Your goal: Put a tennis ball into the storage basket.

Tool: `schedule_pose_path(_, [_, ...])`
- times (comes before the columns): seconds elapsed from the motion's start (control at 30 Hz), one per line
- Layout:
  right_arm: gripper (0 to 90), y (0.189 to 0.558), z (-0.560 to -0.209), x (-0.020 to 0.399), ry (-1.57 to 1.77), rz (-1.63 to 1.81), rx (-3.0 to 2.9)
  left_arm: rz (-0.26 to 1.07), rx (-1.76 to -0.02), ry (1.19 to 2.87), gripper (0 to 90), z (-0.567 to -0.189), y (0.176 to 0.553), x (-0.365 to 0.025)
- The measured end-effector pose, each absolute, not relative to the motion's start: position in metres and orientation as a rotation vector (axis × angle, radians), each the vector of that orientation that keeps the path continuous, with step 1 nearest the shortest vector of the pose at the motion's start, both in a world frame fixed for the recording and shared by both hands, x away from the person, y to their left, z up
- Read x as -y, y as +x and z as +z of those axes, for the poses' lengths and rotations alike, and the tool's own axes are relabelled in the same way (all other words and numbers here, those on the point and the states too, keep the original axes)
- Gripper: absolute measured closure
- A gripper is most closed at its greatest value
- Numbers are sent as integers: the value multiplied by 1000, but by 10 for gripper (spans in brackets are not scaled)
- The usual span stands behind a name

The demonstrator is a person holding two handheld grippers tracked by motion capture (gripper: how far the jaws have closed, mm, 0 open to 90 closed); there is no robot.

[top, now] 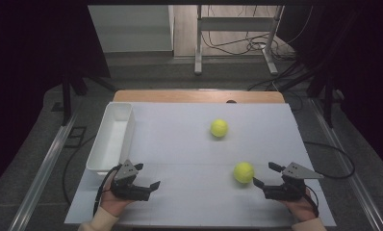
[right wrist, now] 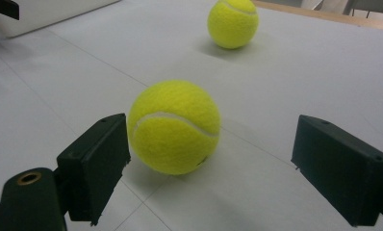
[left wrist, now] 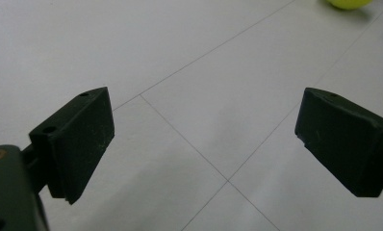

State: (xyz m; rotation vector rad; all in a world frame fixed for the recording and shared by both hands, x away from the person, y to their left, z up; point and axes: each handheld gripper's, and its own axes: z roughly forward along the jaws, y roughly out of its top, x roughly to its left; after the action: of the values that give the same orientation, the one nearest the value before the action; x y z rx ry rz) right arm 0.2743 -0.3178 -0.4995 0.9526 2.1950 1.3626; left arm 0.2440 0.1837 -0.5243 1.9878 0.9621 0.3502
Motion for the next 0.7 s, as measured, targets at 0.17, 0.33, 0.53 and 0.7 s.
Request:
schedule_pose_path(0.17, [134,273,-500,318,950,1354,-2201,351,-964,1987,73,-524,245,-183])
schedule_pose_path(0.33, [135,273,-501,318,954,1346,-2202,355,-959,1984,73,-522,246,-182])
schedule_pose_path(0.53, [135,273,-501,317,953,1336,-2206,357,-949,1985,74,-521,246,-180])
schedule_pose_path(0.7, [135,273,-502,316,949,1331,-2210,362,-945,1981,73,-519,247,-179])
